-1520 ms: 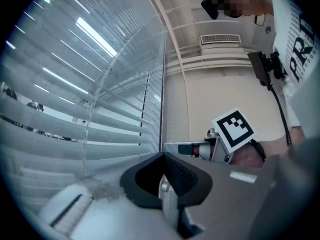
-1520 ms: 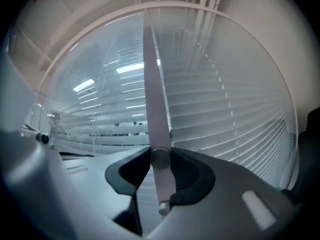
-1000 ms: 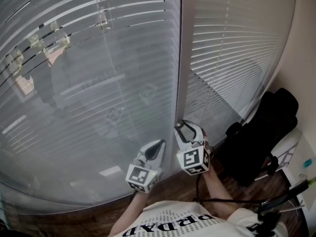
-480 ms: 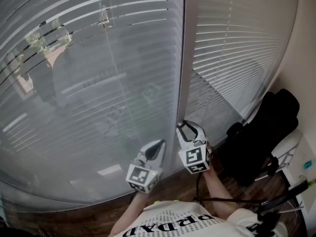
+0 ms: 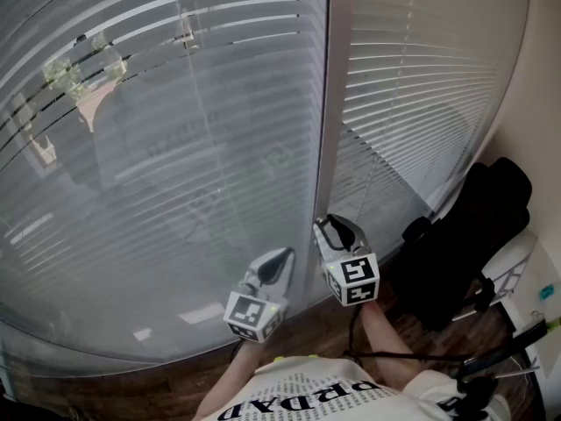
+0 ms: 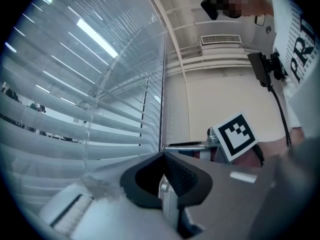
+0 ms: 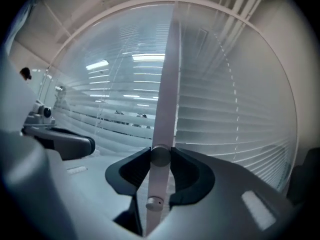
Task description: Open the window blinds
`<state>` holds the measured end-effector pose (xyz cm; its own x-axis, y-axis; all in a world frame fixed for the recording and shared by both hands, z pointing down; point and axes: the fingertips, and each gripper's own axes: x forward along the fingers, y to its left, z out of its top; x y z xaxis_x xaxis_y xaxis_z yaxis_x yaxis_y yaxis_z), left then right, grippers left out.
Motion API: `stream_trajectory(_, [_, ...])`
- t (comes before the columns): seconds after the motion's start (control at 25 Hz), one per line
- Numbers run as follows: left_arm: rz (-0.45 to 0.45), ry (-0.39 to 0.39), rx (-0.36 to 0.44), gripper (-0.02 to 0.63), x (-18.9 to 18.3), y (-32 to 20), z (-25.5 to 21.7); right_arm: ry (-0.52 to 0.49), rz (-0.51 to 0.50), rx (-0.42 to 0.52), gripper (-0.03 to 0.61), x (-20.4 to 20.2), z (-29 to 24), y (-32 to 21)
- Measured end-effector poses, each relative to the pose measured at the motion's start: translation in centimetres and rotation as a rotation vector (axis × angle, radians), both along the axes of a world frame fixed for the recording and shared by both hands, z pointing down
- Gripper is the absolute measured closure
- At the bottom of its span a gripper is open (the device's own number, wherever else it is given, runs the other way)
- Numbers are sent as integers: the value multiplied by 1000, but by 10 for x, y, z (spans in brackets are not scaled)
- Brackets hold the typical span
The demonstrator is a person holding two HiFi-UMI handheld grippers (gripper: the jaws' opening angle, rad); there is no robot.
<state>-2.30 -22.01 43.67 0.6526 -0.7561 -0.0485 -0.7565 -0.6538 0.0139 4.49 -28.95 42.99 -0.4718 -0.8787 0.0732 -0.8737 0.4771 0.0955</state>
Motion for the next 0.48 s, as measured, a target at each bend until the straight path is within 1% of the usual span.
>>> stream_trajectory(0.12, [-3,2,-6,621,-1,-1,0,-122,-6,-43,446,2,0,-1])
stream_trajectory(0.48, [6,-2,3,620,0,0,4,-421,-21,-160,446,6,4,-2])
